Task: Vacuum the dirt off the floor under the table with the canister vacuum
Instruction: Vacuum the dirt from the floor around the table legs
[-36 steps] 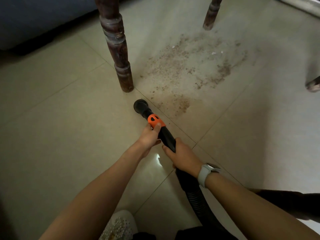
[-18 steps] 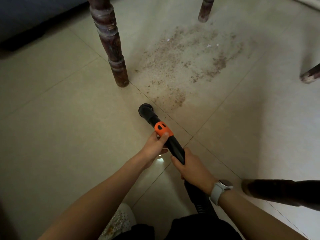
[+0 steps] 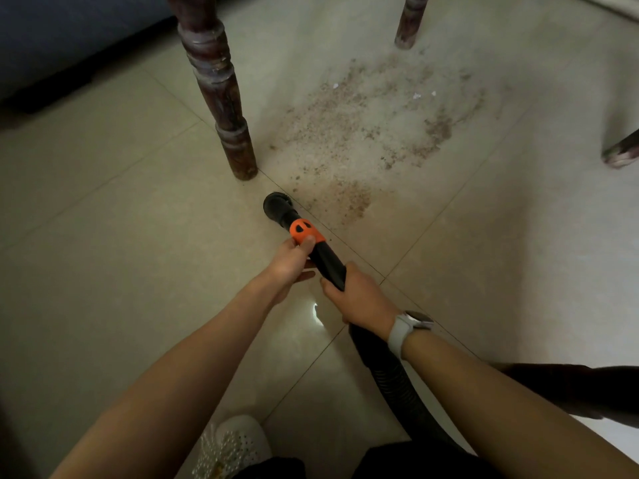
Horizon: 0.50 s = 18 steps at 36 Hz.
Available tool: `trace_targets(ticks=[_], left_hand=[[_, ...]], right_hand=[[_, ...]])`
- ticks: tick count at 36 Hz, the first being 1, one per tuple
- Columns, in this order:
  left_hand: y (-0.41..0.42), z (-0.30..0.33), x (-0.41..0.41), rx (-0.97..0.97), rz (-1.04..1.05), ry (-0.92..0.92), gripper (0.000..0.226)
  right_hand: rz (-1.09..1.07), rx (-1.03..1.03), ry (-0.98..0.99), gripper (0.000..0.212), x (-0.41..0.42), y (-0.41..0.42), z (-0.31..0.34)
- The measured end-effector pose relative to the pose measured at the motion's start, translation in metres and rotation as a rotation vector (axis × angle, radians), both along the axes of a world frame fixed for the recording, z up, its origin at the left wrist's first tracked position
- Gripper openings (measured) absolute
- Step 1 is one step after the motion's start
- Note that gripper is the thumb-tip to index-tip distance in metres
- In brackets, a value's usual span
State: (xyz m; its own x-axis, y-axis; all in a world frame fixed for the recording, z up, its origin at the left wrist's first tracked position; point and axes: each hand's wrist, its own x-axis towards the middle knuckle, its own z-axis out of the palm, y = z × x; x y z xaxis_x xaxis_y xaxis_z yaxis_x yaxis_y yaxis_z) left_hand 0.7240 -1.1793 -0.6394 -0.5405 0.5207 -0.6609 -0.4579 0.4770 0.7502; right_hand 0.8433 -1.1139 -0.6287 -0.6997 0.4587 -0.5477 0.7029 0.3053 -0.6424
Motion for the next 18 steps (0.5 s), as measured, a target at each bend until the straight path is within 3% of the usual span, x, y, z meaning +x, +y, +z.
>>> trace_targets(ticks=[8, 18], left_hand=[[0.017, 0.018, 0.052, 0.009, -0.102, -0.128, 0.031], [0.011, 0.019, 0.096, 0.036, -0.191, -0.185, 0.031]], right_hand=[[-0.119, -0.078, -0.066, 0.029, 0.059, 0.014, 0.019], [-0.123, 0.008, -0.103, 0.028, 0.113, 0.005, 0.02]])
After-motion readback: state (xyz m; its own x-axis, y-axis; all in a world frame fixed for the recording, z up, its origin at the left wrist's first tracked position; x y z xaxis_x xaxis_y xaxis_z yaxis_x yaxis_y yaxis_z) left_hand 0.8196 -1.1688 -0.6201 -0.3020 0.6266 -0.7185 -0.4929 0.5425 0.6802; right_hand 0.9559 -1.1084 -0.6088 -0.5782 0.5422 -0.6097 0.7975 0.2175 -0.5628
